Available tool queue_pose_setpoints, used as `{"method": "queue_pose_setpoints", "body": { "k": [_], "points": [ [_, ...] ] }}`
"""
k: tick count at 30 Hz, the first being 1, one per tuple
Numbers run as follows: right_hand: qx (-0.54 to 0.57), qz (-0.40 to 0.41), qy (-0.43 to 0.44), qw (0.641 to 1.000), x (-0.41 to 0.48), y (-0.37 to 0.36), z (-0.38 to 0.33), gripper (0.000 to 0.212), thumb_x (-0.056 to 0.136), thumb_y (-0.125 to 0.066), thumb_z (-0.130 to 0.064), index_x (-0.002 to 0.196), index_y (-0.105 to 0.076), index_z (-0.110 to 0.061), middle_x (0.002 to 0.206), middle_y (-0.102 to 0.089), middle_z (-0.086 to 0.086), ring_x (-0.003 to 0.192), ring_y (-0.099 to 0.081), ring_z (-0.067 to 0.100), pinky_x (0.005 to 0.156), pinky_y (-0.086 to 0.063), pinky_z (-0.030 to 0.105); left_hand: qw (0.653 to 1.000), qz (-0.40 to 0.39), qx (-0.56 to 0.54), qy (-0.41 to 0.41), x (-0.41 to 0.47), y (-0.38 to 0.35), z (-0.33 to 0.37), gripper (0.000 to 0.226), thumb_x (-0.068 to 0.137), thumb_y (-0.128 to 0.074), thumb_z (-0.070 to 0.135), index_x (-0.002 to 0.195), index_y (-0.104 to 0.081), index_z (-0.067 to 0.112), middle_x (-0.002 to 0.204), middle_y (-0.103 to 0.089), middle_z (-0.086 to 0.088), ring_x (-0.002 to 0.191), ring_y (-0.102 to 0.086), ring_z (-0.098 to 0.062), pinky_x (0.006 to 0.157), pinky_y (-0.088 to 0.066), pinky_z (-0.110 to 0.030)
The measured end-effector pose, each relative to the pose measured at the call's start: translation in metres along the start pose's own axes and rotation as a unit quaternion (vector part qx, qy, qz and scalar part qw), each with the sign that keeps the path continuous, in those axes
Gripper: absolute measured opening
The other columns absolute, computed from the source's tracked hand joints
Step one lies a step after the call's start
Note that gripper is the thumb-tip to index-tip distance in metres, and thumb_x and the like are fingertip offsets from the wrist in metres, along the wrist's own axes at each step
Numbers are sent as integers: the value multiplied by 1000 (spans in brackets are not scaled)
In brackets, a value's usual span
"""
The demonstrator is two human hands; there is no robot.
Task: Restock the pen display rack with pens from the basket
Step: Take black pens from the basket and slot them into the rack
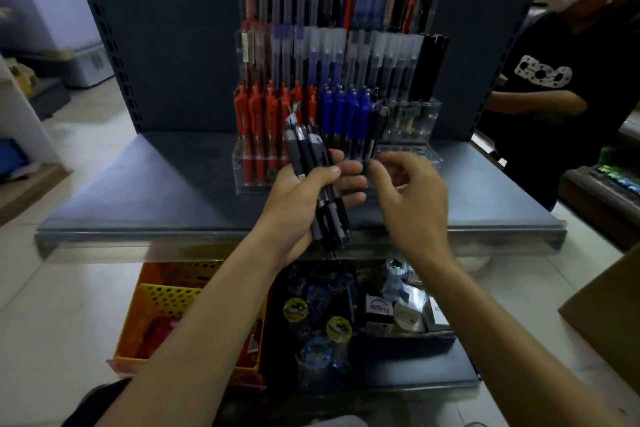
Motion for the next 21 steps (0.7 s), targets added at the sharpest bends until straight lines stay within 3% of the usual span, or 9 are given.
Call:
{"method": "queue_pose_setpoints", "body": {
  "k": [2, 4, 7, 10, 14, 18, 21],
  "points": [
    [90, -33, -10, 995, -20, 0, -3, 14, 97, -58, -25, 89, -67, -20, 77, -65, -4, 70, -60, 12, 63, -49, 27, 1000, -9, 14, -11, -2, 0, -1, 15, 99, -44, 0, 103, -56, 6, 99, -73, -12, 95, -71, -25, 83, -57, -35],
    [145, -55, -3, 988, -30, 2, -7, 19, 98, -56, -23, 82, -65, -19, 69, -63, -1, 65, -59, 19, 59, -49, 34, 999, -15, 44, -25, -3, 0, -2, 15, 99, -43, 0, 104, -56, 7, 109, -72, -12, 106, -68, -24, 92, -54, -34],
    [182, -93, 32, 978, -27, 5, -15, 12, 96, -59, -21, 89, -68, -19, 73, -66, -8, 68, -62, 10, 62, -49, 23, 998, -23, 45, -22, -4, 2, -2, 15, 98, -43, 0, 106, -54, 8, 115, -71, -10, 112, -65, -21, 99, -50, -37],
    [187, -177, 27, 966, -30, -1, -15, 11, 94, -62, -24, 97, -70, -17, 78, -68, -9, 72, -63, 7, 65, -48, 20, 999, -47, 28, -3, -4, 2, -2, 17, 99, -42, 2, 111, -52, 9, 118, -70, -8, 116, -63, -20, 100, -49, -42],
    [244, -217, -7, 945, -41, -6, -13, 13, 96, -60, -25, 100, -68, -16, 79, -67, 8, 74, -61, 26, 67, -49, 39, 997, -67, 45, 10, -5, 1, -4, 24, 100, -40, 4, 120, -52, 12, 121, -68, -9, 118, -62, -22, 103, -45, -47],
    [280, -225, -33, 932, -41, 2, -12, 9, 94, -61, -20, 96, -68, -13, 76, -65, -8, 71, -61, 8, 63, -49, 23, 995, -90, 32, 21, -9, -3, -6, 32, 101, -38, 4, 125, -55, 17, 122, -67, -13, 116, -63, -27, 99, -50, -46],
    [274, -222, -36, 935, -45, 6, -12, 10, 95, -60, -20, 98, -68, -15, 74, -66, -9, 68, -61, 7, 58, -51, 26, 997, -69, 17, 10, -11, -3, -4, 34, 101, -36, 3, 123, -59, 17, 120, -67, -14, 111, -65, -30, 90, -55, -43]
  ]
}}
Point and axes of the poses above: each hand's wrist, its own x-axis towards the middle knuckle, its own y-axis out of the back of the hand, z = x × y, the point moved 2 cm from there along x, towards the middle knuckle
